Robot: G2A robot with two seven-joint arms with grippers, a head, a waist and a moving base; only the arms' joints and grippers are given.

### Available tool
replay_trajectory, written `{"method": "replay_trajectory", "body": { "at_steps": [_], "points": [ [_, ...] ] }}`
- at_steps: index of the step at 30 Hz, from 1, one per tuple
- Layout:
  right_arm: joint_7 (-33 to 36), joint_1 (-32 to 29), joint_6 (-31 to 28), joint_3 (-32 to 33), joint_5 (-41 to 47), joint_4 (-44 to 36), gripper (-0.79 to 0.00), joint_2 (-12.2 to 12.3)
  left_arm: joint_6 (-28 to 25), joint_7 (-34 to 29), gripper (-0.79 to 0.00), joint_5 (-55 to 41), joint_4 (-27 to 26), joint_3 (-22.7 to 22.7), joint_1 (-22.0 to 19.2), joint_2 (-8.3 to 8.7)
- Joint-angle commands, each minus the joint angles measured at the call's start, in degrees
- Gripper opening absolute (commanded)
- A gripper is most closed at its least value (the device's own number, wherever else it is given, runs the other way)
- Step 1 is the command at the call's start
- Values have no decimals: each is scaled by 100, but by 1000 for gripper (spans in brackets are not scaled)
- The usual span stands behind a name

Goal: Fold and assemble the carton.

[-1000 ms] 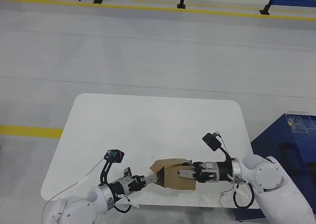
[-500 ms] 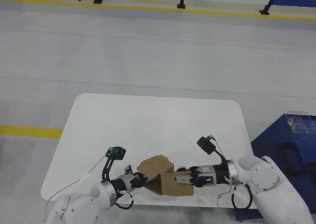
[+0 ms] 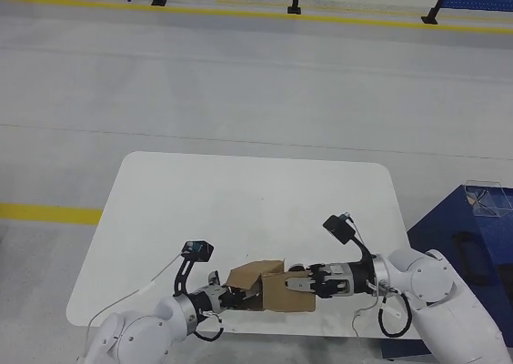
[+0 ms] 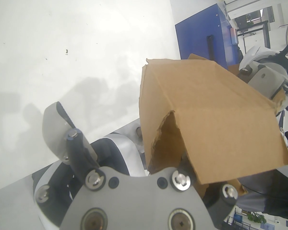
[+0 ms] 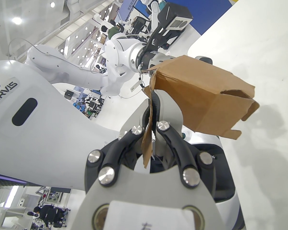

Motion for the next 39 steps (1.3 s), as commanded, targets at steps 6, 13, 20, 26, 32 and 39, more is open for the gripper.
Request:
{"method": "replay_trajectory", "body": {
  "at_steps": [6, 13, 20, 26, 32, 39],
  "points": [
    [-1, 26, 8, -50, -18, -8, -785, 5, 177, -95, -785, 186, 48, 111, -99, 9],
    [-57, 32, 87, -18, -98, -15, 0, 22, 158, -278, -785, 458, -72, 164, -69, 41],
    [-337, -48, -133, 328, -147, -4, 0, 67, 779, -7, -785, -538, -44, 115, -96, -38],
    [-624, -296, -356, 827, 129, -140, 0, 125, 1402, 222, -785, -2546, 141, -164, -265, -159],
    [-663, -304, -330, 827, 135, -141, 0, 124, 1397, 281, -785, -2619, 151, -171, -263, -165],
    [-1594, -290, 247, 1198, -257, -37, 0, 133, 1540, 296, -785, -5121, 948, -263, -444, -320]
  ]
}}
